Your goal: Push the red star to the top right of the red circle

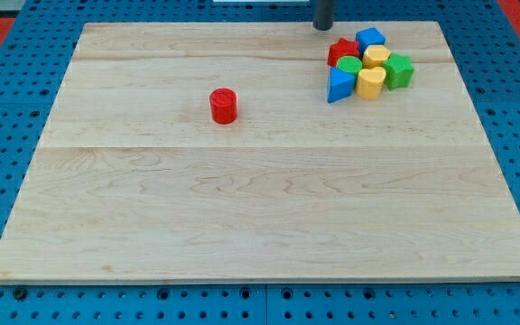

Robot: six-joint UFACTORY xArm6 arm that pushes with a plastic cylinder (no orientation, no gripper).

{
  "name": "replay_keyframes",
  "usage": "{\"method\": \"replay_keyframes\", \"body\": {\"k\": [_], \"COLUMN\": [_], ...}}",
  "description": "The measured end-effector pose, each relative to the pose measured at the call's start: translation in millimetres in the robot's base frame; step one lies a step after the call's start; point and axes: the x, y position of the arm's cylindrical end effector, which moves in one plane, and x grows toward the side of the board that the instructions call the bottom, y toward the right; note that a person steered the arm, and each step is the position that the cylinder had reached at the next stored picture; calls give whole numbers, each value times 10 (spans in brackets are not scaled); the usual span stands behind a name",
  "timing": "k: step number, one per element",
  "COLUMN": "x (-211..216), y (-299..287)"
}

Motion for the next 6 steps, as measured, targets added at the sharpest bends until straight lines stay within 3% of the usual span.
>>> {"method": "replay_keyframes", "body": {"k": [1, 2, 3, 6], "x": [77, 572, 984, 830], "y": [1177, 1661, 1424, 34]}}
